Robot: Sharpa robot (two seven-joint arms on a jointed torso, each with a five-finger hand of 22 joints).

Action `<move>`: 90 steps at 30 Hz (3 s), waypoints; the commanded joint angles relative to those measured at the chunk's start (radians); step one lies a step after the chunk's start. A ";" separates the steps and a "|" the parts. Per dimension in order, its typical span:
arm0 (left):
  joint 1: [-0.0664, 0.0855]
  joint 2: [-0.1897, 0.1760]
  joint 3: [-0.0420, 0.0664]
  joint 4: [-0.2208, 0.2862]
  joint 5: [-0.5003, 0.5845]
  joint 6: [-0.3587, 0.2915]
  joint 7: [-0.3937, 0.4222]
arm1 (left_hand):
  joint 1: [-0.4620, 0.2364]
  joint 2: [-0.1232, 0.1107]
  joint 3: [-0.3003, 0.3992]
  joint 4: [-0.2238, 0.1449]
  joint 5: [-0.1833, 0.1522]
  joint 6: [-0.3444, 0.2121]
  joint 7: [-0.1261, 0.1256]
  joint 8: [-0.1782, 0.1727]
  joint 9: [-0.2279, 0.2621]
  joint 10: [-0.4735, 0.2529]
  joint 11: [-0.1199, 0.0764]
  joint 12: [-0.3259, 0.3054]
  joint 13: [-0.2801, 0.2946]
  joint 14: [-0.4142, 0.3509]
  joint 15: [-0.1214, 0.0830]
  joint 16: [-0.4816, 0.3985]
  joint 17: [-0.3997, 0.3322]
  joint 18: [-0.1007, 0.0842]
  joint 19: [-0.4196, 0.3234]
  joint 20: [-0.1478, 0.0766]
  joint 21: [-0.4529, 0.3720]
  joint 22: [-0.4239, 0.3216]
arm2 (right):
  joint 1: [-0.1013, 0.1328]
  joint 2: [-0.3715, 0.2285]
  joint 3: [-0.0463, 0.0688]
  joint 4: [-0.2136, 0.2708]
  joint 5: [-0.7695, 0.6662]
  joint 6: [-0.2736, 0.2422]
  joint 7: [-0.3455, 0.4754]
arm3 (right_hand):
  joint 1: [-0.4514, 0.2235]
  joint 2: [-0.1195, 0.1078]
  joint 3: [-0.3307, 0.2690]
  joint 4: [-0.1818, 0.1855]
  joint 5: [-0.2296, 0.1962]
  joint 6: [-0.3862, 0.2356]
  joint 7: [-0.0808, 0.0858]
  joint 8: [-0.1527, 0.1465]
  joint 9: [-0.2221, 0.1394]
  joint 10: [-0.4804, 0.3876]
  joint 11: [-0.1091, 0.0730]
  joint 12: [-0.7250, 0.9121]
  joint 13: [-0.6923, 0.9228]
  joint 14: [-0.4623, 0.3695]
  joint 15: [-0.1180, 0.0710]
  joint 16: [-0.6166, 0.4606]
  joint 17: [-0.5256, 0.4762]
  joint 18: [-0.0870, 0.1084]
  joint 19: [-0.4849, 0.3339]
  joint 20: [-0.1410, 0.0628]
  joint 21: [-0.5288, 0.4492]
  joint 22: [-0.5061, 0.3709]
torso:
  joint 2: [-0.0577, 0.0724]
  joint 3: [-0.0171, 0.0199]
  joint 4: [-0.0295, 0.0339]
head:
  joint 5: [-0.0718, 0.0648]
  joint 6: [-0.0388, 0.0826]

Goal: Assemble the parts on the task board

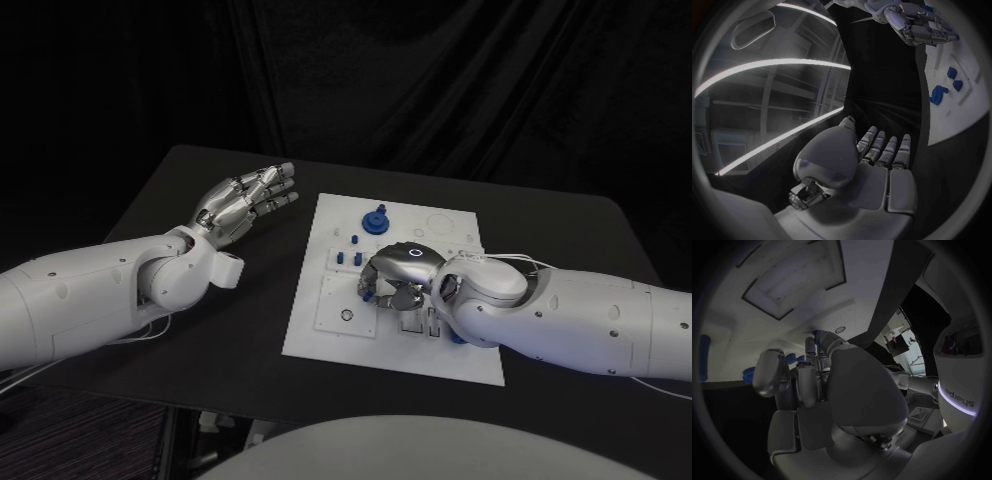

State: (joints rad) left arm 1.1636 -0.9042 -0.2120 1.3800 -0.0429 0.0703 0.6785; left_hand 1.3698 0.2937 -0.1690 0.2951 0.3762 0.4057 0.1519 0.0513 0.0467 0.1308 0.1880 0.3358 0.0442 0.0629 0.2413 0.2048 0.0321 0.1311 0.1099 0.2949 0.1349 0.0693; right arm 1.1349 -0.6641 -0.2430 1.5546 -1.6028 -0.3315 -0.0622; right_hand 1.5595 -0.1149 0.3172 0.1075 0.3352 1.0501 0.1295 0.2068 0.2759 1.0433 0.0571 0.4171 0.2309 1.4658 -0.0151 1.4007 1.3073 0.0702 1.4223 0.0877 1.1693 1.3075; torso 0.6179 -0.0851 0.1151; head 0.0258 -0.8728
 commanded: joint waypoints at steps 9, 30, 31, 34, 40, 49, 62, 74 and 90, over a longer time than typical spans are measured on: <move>-0.002 0.003 0.001 0.000 0.002 0.014 0.044 | 0.014 0.000 0.008 -0.001 0.006 0.009 0.058 0.003 0.002 -0.003 0.007 0.004 0.002 0.003 0.002 0.003 0.001 -0.020 0.008 0.000 0.005 0.001 | -0.005 0.003 -0.002 -0.005 -0.007 0.028 -0.022 | -0.056 -0.041 -0.022 0.032 -0.133 -0.266 -0.020 -0.145 -0.067 -0.207 0.070 -0.099 -0.042 -0.012 0.055 -0.044 -0.054 0.031 -0.059 0.045 -0.109 0.119 | 0.000 -0.0003 0.0007 | 0.000 0.000; -0.003 -0.009 0.001 -0.014 0.002 0.036 0.045 | 0.254 -0.062 0.114 -0.169 0.154 0.013 0.040 0.003 0.001 -0.002 -0.012 0.017 0.002 -0.002 -0.018 -0.002 -0.001 -0.011 0.009 -0.003 0.013 0.002 | 0.049 -0.123 0.007 0.089 0.051 -0.097 -0.001 | 0.041 -0.070 -0.188 0.185 -0.180 -0.351 -0.046 -0.111 -0.143 -0.424 0.087 -0.060 -0.107 -0.052 0.044 -0.083 -0.124 0.046 -0.088 0.044 -0.200 0.101 | -0.002 0.0024 -0.0008 | 0.005 0.000; -0.003 -0.008 0.001 -0.017 0.002 0.038 0.044 | 0.276 -0.074 0.148 -0.206 0.158 0.017 0.042 0.003 0.002 0.002 -0.011 0.022 0.003 -0.001 -0.019 -0.003 -0.001 -0.009 0.010 -0.003 0.014 0.003 | 0.059 -0.133 0.008 0.095 0.055 -0.097 -0.004 | 0.041 -0.068 -0.188 0.184 -0.180 -0.349 -0.045 -0.111 -0.144 -0.424 0.087 -0.058 -0.107 -0.052 0.044 -0.083 -0.123 0.046 -0.087 0.044 -0.198 0.102 | -0.004 0.0022 -0.0014 | 0.005 0.000; -0.003 -0.004 0.001 -0.026 0.002 0.035 0.038 | 0.267 -0.112 0.269 -0.300 0.158 0.032 0.045 0.006 0.003 0.014 -0.008 0.034 0.003 0.003 -0.026 -0.005 -0.001 -0.004 0.013 -0.003 0.020 0.004 | 0.093 -0.168 0.008 0.114 0.062 -0.089 -0.021 | 0.047 -0.060 -0.182 0.183 -0.175 -0.330 -0.042 -0.106 -0.142 -0.422 0.086 -0.049 -0.109 -0.053 0.044 -0.084 -0.125 0.046 -0.086 0.044 -0.200 0.102 | -0.005 0.0017 -0.0028 | -0.002 0.000; -0.003 0.010 0.001 -0.045 0.002 0.012 0.035 | 0.138 -0.128 0.455 -0.283 0.059 0.048 0.042 0.006 0.003 0.035 -0.013 0.055 0.006 0.017 -0.035 0.003 0.001 0.000 0.018 -0.003 0.035 0.009 | 0.144 -0.225 0.007 0.133 0.068 -0.068 -0.056 | 0.040 -0.039 -0.174 0.181 -0.168 -0.277 -0.021 -0.081 -0.139 -0.392 0.082 -0.014 -0.113 -0.043 0.047 -0.071 -0.112 0.042 -0.072 0.046 -0.178 0.110 | -0.009 0.0005 -0.0044 | -0.009 0.000; -0.003 0.029 0.001 -0.056 0.002 -0.006 0.054 | 0.071 -0.139 0.396 -0.004 -0.106 0.054 0.045 0.004 0.004 0.039 -0.007 0.065 0.007 0.017 -0.045 0.007 0.002 0.003 0.011 -0.003 0.029 0.004 | 0.178 -0.290 -0.002 0.138 0.072 -0.014 -0.095 | -0.020 -0.016 -0.176 0.181 -0.154 -0.233 0.009 -0.071 -0.147 -0.338 0.077 0.013 -0.127 -0.028 0.058 -0.054 -0.096 0.036 -0.052 0.055 -0.150 0.119 | -0.028 -0.0022 -0.0043 | -0.030 0.000; -0.004 0.063 0.001 -0.074 0.002 -0.014 0.071 | 0.190 -0.140 0.571 -0.109 0.076 0.023 0.042 0.000 0.002 0.021 -0.011 0.053 0.006 0.010 -0.037 0.003 0.002 0.009 0.003 -0.004 0.025 0.002 | 0.157 -0.292 -0.005 0.087 0.073 0.067 -0.120 | -0.036 -0.011 -0.174 0.178 -0.171 -0.198 0.021 -0.067 -0.153 -0.285 0.075 0.027 -0.140 -0.025 0.062 -0.051 -0.097 0.036 -0.046 0.059 -0.147 0.121 | -0.055 -0.0062 -0.0077 | -0.037 0.000; -0.007 0.060 0.001 -0.058 0.002 -0.002 0.086 | -0.050 -0.114 0.370 -0.002 -0.071 0.028 0.059 0.003 0.003 0.016 0.010 0.037 0.005 0.005 -0.028 -0.004 0.001 0.004 -0.007 -0.002 0.011 -0.006 | 0.110 -0.248 -0.005 0.045 0.019 0.085 -0.103 | -0.029 -0.018 -0.176 0.170 -0.198 -0.186 0.028 -0.071 -0.161 -0.233 0.067 0.036 -0.143 -0.024 0.056 -0.050 -0.099 0.036 -0.042 0.055 -0.143 0.122 | -0.058 -0.0056 -0.0054 | -0.046 0.000; -0.011 0.047 0.001 -0.043 0.002 0.010 0.084 | 0.041 -0.109 0.366 -0.004 0.025 0.022 0.057 0.002 0.002 0.014 0.010 0.032 0.004 0.003 -0.028 -0.004 0.001 0.002 -0.007 -0.002 0.009 -0.007 | 0.064 -0.182 -0.005 -0.033 0.003 0.061 -0.072 | 0.002 -0.018 -0.166 0.152 -0.165 -0.191 0.011 -0.082 -0.168 -0.234 0.069 0.019 -0.153 -0.033 0.057 -0.061 -0.116 0.039 -0.051 0.054 -0.167 0.117 | -0.057 -0.0056 -0.0062 | -0.047 0.000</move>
State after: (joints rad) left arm 1.1548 -0.8566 -0.2121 1.3336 -0.0427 0.0641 0.6788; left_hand 1.4040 0.1833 0.2017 0.2909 0.3951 0.4305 0.1555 0.0551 0.0496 0.1467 0.1938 0.3743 0.0494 0.0662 0.2089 0.2003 0.0333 0.1316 0.1115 0.2929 0.1490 0.0635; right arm 1.2016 -0.8477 -0.2485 1.5264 -1.5838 -0.2620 -0.1425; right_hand 1.5522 -0.1354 0.1509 0.2657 0.1631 0.8591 0.1486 0.1296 0.1084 0.8076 0.1214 0.4411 0.0787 1.4400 0.0412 1.3437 1.1930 0.1020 1.3742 0.1430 1.0066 1.3077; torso 0.5613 -0.0902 0.1103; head -0.0246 -0.8728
